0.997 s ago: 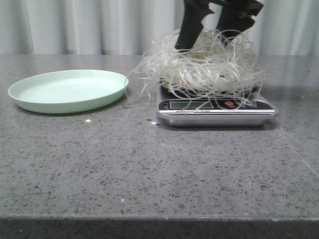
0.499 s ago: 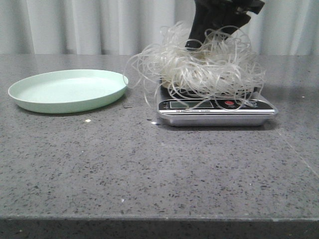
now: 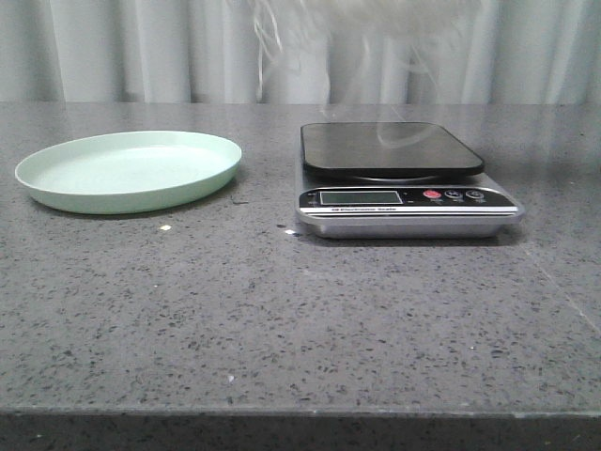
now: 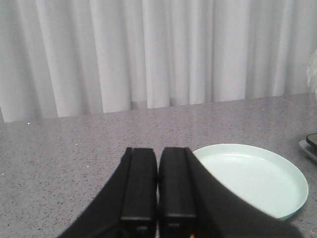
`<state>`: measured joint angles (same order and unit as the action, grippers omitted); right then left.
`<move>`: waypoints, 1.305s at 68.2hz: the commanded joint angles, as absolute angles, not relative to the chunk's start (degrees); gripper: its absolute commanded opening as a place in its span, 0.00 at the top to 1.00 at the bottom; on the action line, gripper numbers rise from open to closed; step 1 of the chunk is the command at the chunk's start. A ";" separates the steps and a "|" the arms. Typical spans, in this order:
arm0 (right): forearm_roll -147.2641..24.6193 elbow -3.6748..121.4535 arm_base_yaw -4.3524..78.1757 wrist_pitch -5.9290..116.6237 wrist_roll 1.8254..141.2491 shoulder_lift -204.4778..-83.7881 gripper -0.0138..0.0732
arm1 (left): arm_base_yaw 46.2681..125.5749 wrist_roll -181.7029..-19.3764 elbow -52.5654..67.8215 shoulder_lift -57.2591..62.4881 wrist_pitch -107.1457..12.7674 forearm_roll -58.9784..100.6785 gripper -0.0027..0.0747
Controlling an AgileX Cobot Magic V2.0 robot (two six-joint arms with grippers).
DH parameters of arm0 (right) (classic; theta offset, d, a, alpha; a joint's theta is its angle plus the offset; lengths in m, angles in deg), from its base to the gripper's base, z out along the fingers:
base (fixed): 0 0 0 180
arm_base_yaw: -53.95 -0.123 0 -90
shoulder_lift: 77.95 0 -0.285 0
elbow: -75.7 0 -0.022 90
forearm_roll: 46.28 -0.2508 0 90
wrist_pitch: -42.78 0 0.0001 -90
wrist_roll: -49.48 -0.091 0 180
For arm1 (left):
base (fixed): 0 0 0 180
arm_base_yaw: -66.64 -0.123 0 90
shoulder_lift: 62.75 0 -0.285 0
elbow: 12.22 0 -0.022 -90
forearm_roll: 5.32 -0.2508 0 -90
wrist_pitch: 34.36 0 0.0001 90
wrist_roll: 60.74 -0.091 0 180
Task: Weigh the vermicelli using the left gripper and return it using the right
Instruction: 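Lift the vermicelli with the right gripper and carry it over the plate, then lower the vermicelli onto the green plate and open the right gripper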
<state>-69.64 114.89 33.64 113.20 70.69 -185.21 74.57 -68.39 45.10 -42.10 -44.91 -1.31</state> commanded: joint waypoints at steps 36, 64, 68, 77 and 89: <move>-80.19 119.60 18.89 89.47 70.79 -193.57 0.67 | 74.35 -67.95 43.46 -41.66 -40.88 -0.70 0.79; -78.34 119.60 17.75 89.63 70.79 -202.92 0.67 | 74.35 -67.95 43.46 -41.66 -40.88 -0.70 0.79; -77.33 119.60 17.75 90.39 70.79 -203.42 0.67 | 74.35 -67.95 43.46 -41.66 -40.88 -0.70 0.79; -74.76 119.55 17.75 91.88 70.79 -204.08 0.67 | 74.35 -67.95 43.46 -41.66 -40.88 -0.70 0.79; -74.76 119.55 17.75 92.71 70.79 -204.54 0.67 | 74.35 -67.95 43.46 -41.66 -40.88 -0.70 0.79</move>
<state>-73.78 117.64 17.63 94.49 70.59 -208.16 74.57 -68.39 45.10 -42.10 -45.16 -1.31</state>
